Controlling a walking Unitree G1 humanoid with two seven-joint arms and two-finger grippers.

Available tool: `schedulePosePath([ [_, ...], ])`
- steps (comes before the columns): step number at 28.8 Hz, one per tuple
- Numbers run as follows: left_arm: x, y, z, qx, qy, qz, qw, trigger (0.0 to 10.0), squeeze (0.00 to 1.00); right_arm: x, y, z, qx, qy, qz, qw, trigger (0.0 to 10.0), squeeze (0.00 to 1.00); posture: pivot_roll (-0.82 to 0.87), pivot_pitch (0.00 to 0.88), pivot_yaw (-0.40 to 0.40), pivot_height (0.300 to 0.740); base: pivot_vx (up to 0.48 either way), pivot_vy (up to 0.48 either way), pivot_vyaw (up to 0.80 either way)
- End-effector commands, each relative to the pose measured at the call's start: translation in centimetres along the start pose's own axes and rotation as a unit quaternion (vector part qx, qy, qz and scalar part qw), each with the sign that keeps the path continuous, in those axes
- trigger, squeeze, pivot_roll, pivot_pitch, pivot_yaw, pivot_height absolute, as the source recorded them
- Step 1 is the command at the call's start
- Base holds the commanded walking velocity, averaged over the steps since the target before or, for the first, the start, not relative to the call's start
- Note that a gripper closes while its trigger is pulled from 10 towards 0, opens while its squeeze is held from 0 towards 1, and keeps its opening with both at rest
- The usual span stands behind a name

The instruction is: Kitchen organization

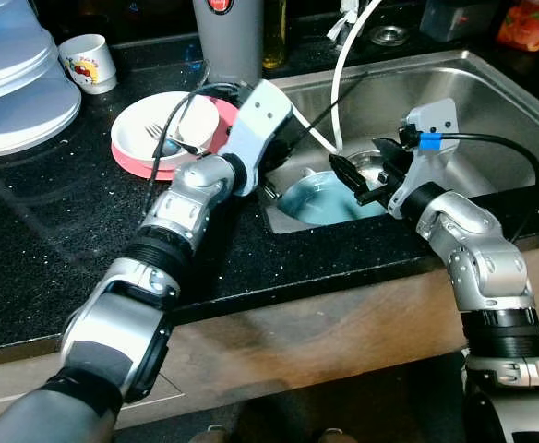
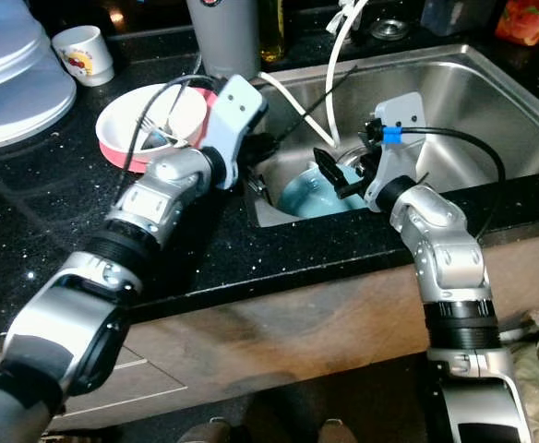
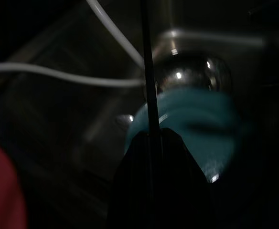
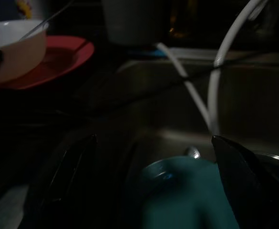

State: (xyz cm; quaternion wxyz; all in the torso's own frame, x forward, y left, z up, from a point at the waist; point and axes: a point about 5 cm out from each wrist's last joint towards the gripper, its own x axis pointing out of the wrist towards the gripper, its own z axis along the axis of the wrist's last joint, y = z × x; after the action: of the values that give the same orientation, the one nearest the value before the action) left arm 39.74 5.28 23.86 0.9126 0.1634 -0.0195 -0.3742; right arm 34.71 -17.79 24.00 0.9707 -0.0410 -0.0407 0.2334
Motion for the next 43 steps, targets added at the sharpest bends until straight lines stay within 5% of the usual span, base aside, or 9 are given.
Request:
schedulePosePath([
  [1,0.6,-0.7,0.1,0.014,0.007,-0.018,1.0,10.0,0.0,-0.1,1.0,-0.2,0.015,0.009,0.03,0.999,10.0,0.0,0.05,0.169,0.089,0.74,0.0,0.0,0.0],
  [11,2.0,-1.9,0.2,0.022,0.033,-0.026,0.999,10.0,0.0,-1.3,4.3,0.8,0.015,-0.017,0.166,0.986,10.0,0.0,0.05,0.17,0.106,0.74,0.0,0.0,0.0],
  [23,2.2,-2.0,0.1,0.023,0.049,-0.044,0.998,10.0,0.0,-1.8,4.5,0.8,0.014,-0.012,0.175,0.984,10.0,0.0,0.04,0.161,0.111,0.74,0.0,0.0,0.0],
  [24,2.2,-2.0,0.2,0.021,0.047,-0.05,0.997,10.0,0.77,-1.8,4.5,0.8,0.014,-0.012,0.175,0.984,10.0,0.0,0.04,0.159,0.11,0.74,0.0,0.0,0.0],
  [25,2.2,-2.1,0.2,0.018,0.045,-0.054,0.997,10.0,1.0,-1.8,4.5,0.8,0.014,-0.012,0.176,0.984,10.0,0.0,0.04,0.157,0.109,0.74,0.0,0.0,0.0],
  [28,2.3,-2.0,0.9,0.039,0.022,-0.047,0.998,10.0,1.0,-1.7,4.4,0.8,0.011,-0.011,0.174,0.985,10.0,0.0,0.04,0.152,0.105,0.74,0.0,0.0,0.0],
  [29,2.3,-2.0,1.0,0.04,0.015,-0.046,0.998,10.0,0.0,-1.7,4.4,0.8,0.009,-0.012,0.172,0.985,10.0,0.0,0.04,0.149,0.104,0.74,0.0,0.0,0.0],
  [40,0.7,0.9,4.6,-0.07,-0.125,0.002,0.99,10.0,0.0,-1.5,3.8,1.1,0.002,-0.02,0.145,0.989,10.0,0.0,0.02,0.131,0.095,0.74,0.0,0.0,0.0],
  [43,-0.6,1.8,5.3,-0.056,-0.153,0.009,0.987,10.0,0.13,-1.3,3.8,1.2,0.006,-0.024,0.138,0.99,10.0,0.0,0.02,0.128,0.088,0.74,0.0,0.0,0.0],
])
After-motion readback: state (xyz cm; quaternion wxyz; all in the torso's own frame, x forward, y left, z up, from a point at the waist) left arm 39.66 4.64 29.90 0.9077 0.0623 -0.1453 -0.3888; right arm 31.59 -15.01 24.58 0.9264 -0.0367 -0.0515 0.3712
